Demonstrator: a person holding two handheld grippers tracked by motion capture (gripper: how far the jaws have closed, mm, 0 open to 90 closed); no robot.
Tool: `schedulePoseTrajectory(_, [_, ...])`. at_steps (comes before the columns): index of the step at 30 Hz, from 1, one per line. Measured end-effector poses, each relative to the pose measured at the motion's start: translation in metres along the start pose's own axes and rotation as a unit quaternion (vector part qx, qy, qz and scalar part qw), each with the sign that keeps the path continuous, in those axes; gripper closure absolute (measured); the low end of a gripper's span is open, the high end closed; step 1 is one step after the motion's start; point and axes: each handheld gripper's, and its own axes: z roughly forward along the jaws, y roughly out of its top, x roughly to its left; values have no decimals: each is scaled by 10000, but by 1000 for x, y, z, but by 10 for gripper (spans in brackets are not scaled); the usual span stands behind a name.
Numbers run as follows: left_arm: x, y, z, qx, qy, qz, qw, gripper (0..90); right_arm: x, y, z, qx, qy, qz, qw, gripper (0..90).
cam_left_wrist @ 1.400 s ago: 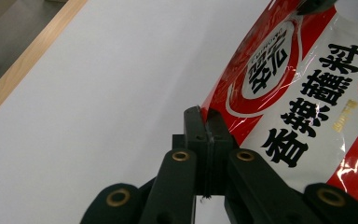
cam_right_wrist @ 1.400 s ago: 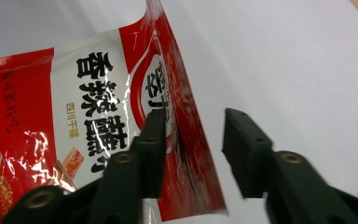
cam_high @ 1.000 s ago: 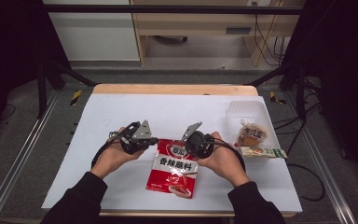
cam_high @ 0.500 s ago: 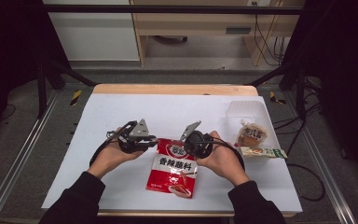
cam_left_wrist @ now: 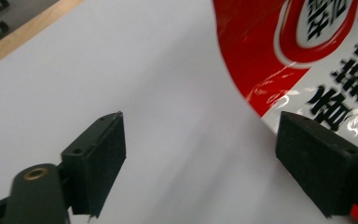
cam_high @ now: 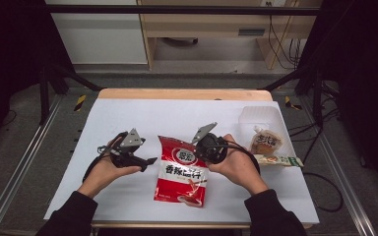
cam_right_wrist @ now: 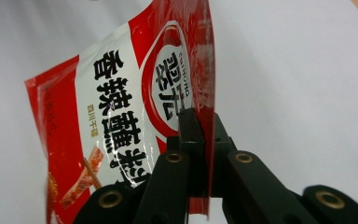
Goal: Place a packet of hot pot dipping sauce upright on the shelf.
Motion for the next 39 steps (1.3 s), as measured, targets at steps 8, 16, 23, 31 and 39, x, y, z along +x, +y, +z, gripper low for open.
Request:
schedulePoseTrajectory(8, [8, -28, -8, -49, 131, -384, 9992, 96, 4, 17, -20, -268, -14, -132, 9996, 898])
schedulePoseTrajectory(16, [13, -39, -13, -62, 252, -596, 9979, 92, -3, 28, -32, -398, -73, -142, 9991, 898])
schedulePoseTrajectory(23, [12, -47, -12, 27, 294, -651, 9974, 85, -18, 36, -40, -460, -169, -131, 9987, 898])
schedulePoseTrajectory(31, [10, -49, -10, 104, 295, -635, 9975, 84, -29, 40, -49, -523, -242, -29, 9983, 898])
schedulePoseTrajectory(39, [8, -52, -6, 235, 325, -617, 9973, 70, -44, 38, -60, -546, -348, 94, 9979, 898])
